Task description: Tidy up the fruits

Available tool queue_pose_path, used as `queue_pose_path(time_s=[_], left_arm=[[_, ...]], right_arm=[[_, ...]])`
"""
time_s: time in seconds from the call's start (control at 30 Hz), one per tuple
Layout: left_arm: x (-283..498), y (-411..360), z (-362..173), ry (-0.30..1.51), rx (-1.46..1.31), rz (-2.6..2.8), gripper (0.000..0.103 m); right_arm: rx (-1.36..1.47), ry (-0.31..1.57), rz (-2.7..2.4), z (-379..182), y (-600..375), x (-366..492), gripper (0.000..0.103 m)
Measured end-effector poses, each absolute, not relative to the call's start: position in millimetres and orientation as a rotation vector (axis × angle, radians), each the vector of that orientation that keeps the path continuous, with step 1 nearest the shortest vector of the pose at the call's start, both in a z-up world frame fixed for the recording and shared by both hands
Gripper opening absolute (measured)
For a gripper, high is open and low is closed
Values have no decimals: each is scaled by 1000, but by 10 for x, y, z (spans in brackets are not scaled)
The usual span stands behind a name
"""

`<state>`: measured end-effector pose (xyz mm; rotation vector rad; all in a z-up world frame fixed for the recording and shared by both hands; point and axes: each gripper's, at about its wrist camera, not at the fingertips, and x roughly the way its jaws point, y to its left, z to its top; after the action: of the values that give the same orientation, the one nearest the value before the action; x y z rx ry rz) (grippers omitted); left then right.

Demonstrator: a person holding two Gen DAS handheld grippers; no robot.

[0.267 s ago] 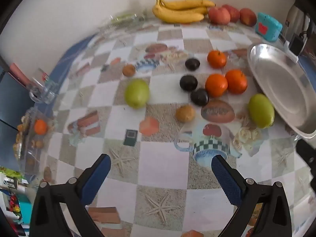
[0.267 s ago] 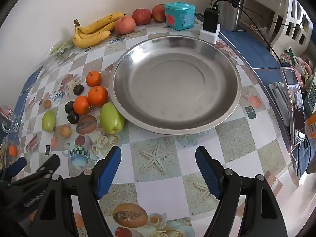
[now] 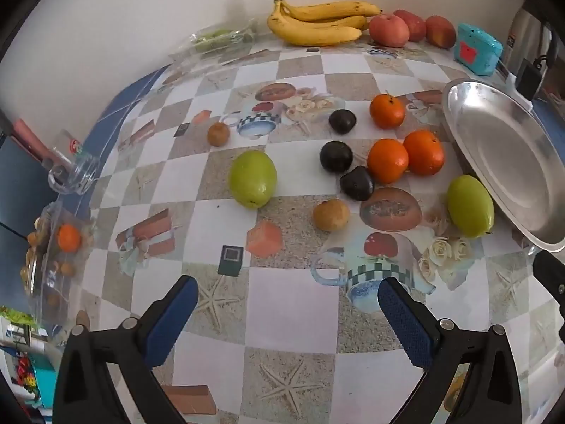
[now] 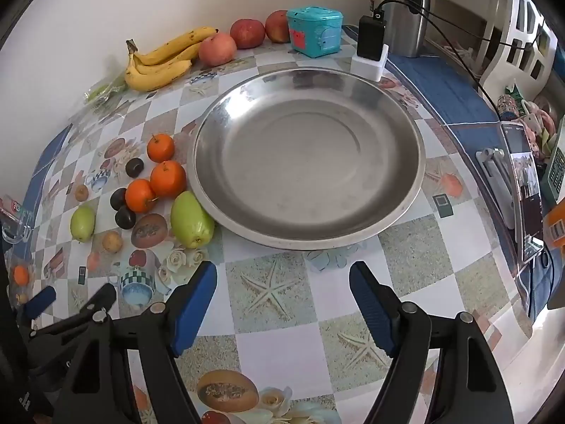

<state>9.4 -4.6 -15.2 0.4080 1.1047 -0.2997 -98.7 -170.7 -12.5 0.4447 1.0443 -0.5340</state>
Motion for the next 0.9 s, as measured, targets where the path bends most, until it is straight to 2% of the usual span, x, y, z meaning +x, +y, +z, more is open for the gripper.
queue_pose_path(time_s=[0.9], left_arm=[[186,107,-250,1170,336,-248,103]], right_arm=[[386,1082,-530,-156,-1555,-826,78]])
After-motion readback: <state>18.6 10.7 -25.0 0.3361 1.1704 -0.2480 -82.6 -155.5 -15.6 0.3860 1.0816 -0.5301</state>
